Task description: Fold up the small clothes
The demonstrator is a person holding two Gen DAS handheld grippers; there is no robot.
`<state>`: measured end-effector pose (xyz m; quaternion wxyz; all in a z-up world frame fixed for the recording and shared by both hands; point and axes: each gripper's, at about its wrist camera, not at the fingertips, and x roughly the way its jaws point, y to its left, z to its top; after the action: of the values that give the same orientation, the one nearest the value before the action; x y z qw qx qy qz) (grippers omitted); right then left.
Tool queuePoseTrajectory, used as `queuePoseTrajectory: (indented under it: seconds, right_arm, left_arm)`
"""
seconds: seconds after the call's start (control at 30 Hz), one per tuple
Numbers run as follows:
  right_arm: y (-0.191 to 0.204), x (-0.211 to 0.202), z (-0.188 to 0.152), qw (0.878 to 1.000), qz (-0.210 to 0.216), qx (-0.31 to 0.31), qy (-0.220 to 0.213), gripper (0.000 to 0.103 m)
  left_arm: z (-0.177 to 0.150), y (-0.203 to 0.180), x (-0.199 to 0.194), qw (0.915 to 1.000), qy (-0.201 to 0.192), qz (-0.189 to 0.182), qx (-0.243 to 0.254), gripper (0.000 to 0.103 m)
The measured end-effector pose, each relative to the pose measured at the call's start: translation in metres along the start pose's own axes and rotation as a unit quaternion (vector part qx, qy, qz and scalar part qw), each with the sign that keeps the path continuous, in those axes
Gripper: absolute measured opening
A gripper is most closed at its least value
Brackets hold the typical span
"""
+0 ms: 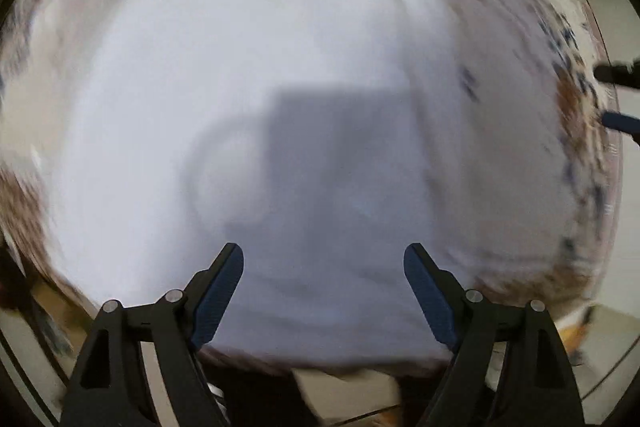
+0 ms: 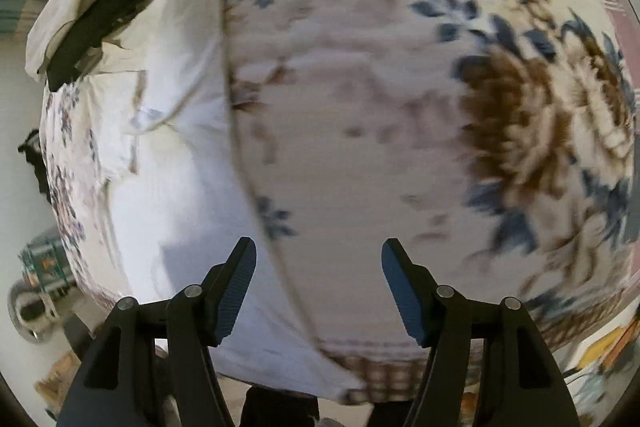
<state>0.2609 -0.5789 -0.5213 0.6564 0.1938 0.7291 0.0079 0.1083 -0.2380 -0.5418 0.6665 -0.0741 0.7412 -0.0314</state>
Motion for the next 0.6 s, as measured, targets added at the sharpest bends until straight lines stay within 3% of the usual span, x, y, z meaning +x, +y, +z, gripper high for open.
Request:
queuePoseTrajectory:
  seconds: [0.1, 0.2, 0.27, 0.3, 0.33, 0.47, 0.6]
  right_arm:
    - [-0.043, -0.005, 0.004, 1.0, -0.008, 0.0, 0.006, 0.067]
    - [-0.087, -0.004, 0.006, 1.0, -0.02, 0.017, 0.013, 0.067]
    - [-0.112, -0.002, 0.007, 0.999, -0.023, 0.034, 0.021, 0.067]
    - [-0.121, -0.002, 0.007, 0.999, -0.024, 0.039, 0.024, 0.067]
    - [-0.128, -0.001, 0.007, 0.998, -0.025, 0.044, 0.028, 0.067]
    - [-0.14, -0.004, 0.011, 0.998, -0.026, 0.036, 0.033, 0.067]
    - [-0.126, -0.003, 0.019, 0.999, -0.02, 0.017, 0.035, 0.067]
  left_arm:
    - [-0.026, -0.034, 0.024, 0.9973, 0.036, -0.041, -0.048, 0.081]
    - [-0.038, -0.055, 0.045, 0.9917, 0.035, -0.069, -0.102, 0.078]
    - [-0.039, -0.066, 0.059, 0.9915, 0.022, -0.057, -0.115, 0.063]
    - [-0.036, -0.068, 0.065, 0.9931, 0.021, -0.034, -0.11, 0.031]
    - [-0.031, -0.068, 0.067, 0.9935, 0.023, -0.021, -0.109, 0.014]
    - [-0.049, -0.029, 0.042, 0.989, 0.001, 0.009, -0.147, 0.018]
    - [-0.067, 0.029, 0.011, 0.9827, -0.012, 0.03, -0.182, 0.02]
